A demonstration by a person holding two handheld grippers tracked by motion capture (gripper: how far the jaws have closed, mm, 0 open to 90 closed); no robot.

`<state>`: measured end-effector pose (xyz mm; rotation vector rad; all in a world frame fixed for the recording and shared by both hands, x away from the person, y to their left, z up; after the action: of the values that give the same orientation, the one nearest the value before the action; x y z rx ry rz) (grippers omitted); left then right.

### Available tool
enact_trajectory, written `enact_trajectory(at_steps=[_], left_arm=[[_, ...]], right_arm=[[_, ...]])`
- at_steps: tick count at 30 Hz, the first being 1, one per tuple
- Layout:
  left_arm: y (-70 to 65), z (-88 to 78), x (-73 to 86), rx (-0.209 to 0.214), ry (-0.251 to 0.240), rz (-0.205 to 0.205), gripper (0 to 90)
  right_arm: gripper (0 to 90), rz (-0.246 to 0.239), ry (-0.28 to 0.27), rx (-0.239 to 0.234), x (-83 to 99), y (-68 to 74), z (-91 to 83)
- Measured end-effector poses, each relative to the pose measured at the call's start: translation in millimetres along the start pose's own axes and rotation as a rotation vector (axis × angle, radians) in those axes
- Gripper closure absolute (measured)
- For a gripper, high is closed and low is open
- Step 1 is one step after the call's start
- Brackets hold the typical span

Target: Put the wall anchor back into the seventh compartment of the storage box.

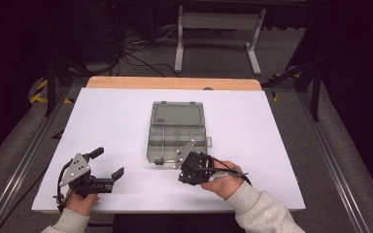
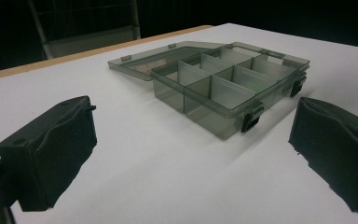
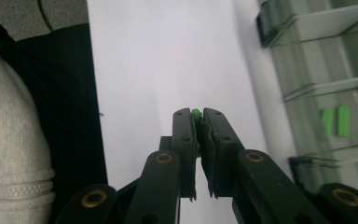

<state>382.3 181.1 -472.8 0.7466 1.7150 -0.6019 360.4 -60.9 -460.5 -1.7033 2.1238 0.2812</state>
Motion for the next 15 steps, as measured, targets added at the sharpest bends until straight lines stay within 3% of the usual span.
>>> enact_trajectory(at_steps=[11, 15], left_arm=[[0.3, 0.1, 0.0, 0.002, -0.002, 0.0, 1.0], [0.8, -0.2, -0.6, 0.003, -0.011, -0.01, 1.0]], right_arm=[[83.4, -0.007, -0.046, 0.052, -14.1, -25.1, -16.7], [83.4, 0.023, -0.067, 0.064, -17.2, -35.8, -22.2]])
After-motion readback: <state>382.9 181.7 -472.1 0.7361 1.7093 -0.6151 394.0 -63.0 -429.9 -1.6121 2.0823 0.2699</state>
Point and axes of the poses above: each handheld gripper's, and its own axes: z roughly forward along the jaws, x roughly out of its underside, y roughly to its left, the point moved 9 cm from there along z, roughly forward along the jaws, and after that the axes turned 4 degrees about x, right-handed, at the moved point
